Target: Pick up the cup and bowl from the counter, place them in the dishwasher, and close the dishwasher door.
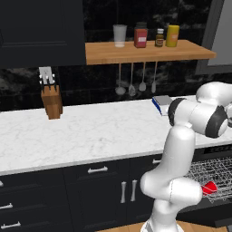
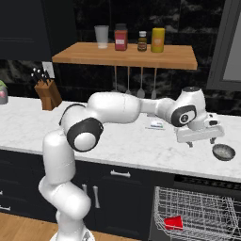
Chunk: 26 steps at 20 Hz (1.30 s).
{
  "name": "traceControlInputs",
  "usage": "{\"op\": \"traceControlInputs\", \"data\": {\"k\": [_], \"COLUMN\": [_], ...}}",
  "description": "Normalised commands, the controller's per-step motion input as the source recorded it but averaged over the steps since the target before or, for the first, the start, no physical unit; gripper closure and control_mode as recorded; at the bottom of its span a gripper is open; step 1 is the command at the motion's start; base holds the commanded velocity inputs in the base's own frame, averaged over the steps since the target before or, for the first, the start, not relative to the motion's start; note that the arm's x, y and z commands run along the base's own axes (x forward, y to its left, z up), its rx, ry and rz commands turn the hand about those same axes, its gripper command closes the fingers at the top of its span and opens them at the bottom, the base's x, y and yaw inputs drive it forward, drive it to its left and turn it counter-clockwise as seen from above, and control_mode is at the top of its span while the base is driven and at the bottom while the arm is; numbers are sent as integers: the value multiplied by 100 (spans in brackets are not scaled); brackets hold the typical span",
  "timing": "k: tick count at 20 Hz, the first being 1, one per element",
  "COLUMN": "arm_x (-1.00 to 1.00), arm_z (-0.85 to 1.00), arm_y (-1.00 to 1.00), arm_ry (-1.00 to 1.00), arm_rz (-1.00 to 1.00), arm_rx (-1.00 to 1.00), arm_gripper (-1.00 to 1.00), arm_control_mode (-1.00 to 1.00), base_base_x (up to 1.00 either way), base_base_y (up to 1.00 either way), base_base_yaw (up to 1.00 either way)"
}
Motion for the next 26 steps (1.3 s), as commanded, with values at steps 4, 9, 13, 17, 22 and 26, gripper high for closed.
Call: {"op": "traceControlInputs", "data": {"k": [4,9,13,17,22,26], "arm_x": [66,35,39,20,27,15], "arm_z": [14,-5,-21,-67,-76,-2], "arm_y": [-71,-29,-21,-9,10,0], "arm_ry": [18,-9,-19,-16,-2,-5], "arm_rz": [0,2,5,2,0,0], "arm_rx": [25,9,6,-9,-35,-5], "arm_gripper": [-100,-100,-100,-100,-100,-100], "arm_control_mode": [-100,-100,-100,-100,-100,-100], "base_base_x": [0,0,0,0,0,0], "base_base_y": [0,0,0,0,0,0], "base_base_yaw": [0,0,0,0,0,0]}}
